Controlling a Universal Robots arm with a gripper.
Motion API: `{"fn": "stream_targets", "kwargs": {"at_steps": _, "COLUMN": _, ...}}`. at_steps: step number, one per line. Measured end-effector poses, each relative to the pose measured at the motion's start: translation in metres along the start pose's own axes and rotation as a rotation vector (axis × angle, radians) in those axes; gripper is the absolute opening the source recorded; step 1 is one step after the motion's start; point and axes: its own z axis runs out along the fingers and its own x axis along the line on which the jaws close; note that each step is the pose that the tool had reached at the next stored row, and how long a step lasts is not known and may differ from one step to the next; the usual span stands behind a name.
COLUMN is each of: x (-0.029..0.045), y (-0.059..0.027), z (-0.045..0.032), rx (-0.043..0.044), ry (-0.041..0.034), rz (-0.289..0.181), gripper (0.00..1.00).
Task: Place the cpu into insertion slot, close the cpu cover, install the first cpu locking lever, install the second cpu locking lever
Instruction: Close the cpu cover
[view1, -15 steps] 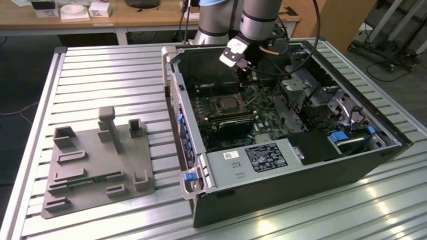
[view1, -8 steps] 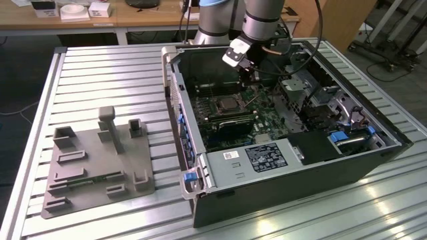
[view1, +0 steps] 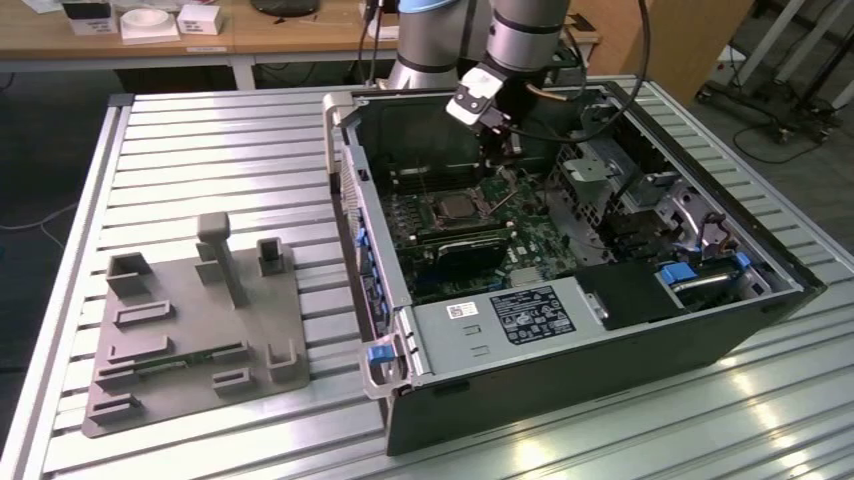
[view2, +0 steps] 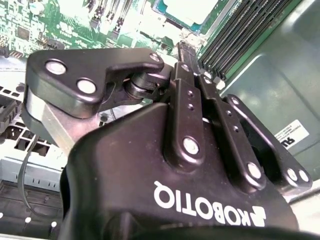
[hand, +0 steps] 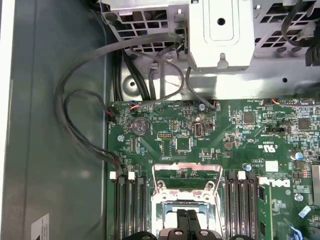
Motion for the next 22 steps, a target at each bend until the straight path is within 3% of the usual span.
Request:
{"fn": "stream_targets", "kwargs": {"at_steps": 7, "x": 0.0003, "y": 0.0133, "z": 0.0007, "rx": 0.0001, "ry": -0.0002, "rz": 0.0, "gripper": 0.11}}
{"fn": "stream_targets", "kwargs": {"at_steps": 11, "x": 0.0004, "y": 0.0141, "z": -0.0013, "rx": 0.0001, "ry": -0.0002, "rz": 0.0, "gripper": 0.11}}
{"fn": "stream_targets", "kwargs": {"at_steps": 17, "x": 0.0007, "y": 0.0144, "z": -0.0112, "rx": -0.0002, "ry": -0.0001, "rz": 0.0, "gripper": 0.11}}
{"fn": "stream_targets", "kwargs": {"at_steps": 22, "x": 0.0007, "y": 0.0145, "z": -0.0124, "rx": -0.0002, "ry": -0.0001, "rz": 0.0, "gripper": 0.11}}
